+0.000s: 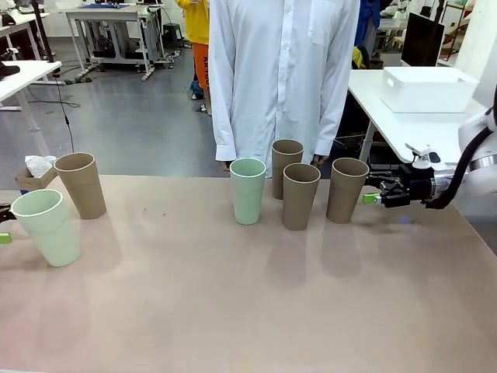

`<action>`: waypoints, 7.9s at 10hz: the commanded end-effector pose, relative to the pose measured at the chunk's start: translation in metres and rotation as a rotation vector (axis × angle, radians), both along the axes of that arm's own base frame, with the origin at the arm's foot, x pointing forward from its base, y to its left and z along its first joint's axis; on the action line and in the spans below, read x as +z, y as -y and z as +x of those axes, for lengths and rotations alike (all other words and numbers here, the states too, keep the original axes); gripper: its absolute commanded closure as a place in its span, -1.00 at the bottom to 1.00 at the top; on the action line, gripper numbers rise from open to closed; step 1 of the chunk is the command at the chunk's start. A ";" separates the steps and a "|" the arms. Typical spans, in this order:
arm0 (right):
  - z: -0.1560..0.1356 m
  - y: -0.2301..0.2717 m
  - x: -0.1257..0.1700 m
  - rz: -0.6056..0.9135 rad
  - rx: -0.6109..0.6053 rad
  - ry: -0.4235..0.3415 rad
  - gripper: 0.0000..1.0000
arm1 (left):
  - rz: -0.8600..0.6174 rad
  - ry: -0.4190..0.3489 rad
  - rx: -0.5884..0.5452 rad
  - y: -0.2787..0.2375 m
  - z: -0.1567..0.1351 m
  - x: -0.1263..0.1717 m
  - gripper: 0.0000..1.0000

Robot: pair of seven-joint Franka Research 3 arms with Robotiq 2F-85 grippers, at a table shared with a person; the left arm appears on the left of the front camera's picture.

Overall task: Stack the cups and store them in the basket.
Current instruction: Pick up two Reusable plastic cups , one in each hand.

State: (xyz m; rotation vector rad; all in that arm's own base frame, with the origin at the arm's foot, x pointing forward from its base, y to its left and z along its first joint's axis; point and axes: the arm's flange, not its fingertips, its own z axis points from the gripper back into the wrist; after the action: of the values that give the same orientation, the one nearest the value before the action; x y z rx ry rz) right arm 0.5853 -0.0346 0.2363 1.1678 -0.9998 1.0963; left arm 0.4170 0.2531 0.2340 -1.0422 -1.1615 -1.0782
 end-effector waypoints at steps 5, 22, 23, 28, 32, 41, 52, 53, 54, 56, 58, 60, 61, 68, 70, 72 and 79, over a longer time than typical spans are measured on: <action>0.009 -0.005 -0.009 0.085 0.009 -0.015 -1.00 | -0.008 0.042 -0.095 0.024 -0.004 -0.018 -1.00; 0.014 -0.060 -0.020 0.110 0.057 -0.030 -1.00 | -0.077 0.052 -0.196 0.077 -0.008 -0.032 -1.00; 0.016 -0.064 -0.021 0.104 0.061 -0.032 -1.00 | -0.080 0.054 -0.195 0.078 -0.007 -0.032 -1.00; 0.019 -0.072 -0.023 0.117 0.079 -0.050 -1.00 | -0.081 0.047 -0.203 0.083 -0.003 -0.033 -1.00; 0.019 -0.074 -0.024 0.122 0.077 -0.057 -1.00 | -0.092 0.047 -0.223 0.090 -0.004 -0.032 -1.00; 0.021 -0.073 -0.027 0.139 0.069 -0.084 -1.00 | -0.096 0.046 -0.228 0.112 -0.008 -0.025 -1.00; 0.013 -0.068 -0.029 0.115 0.083 -0.076 0.20 | -0.077 0.023 -0.212 0.108 0.005 -0.018 0.14; 0.013 -0.068 -0.029 0.115 0.083 -0.076 0.20 | -0.077 0.023 -0.212 0.108 0.005 -0.018 0.14; 0.013 -0.068 -0.029 0.115 0.083 -0.076 0.20 | -0.077 0.023 -0.212 0.108 0.005 -0.018 0.14; 0.014 -0.067 -0.030 0.116 0.084 -0.074 -0.70 | -0.075 -0.006 -0.215 0.107 0.008 -0.020 -0.70; -0.003 -0.069 0.017 0.062 0.038 0.013 -0.70 | -0.119 0.040 -0.137 0.103 0.004 0.017 -0.70; -0.027 -0.068 0.064 0.043 -0.011 0.091 -0.70 | -0.130 0.095 -0.104 0.123 -0.007 0.061 -0.70; -0.043 -0.067 0.083 0.034 -0.040 0.117 -0.70 | -0.144 0.111 -0.098 0.135 -0.013 0.077 -0.70; -0.182 -0.024 0.119 0.128 -0.104 0.235 -0.70 | -0.080 0.080 -0.103 0.218 -0.040 0.109 -0.70; -0.200 -0.014 0.111 0.161 -0.124 0.194 -0.70 | -0.062 0.089 -0.110 0.230 -0.039 0.115 -0.70; -0.215 -0.004 0.100 0.169 -0.132 0.177 -0.70 | -0.076 0.095 -0.123 0.241 -0.034 0.112 -0.70; -0.211 0.004 0.085 0.157 -0.157 0.160 -0.70 | -0.071 0.096 -0.159 0.245 -0.041 0.109 -0.70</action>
State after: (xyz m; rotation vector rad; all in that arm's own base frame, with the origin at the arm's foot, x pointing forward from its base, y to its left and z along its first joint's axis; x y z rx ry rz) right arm 0.3744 -0.0388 0.3183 1.1176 -1.2893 1.0117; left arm 0.3711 0.0057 0.3474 -1.1796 -1.2269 -1.2373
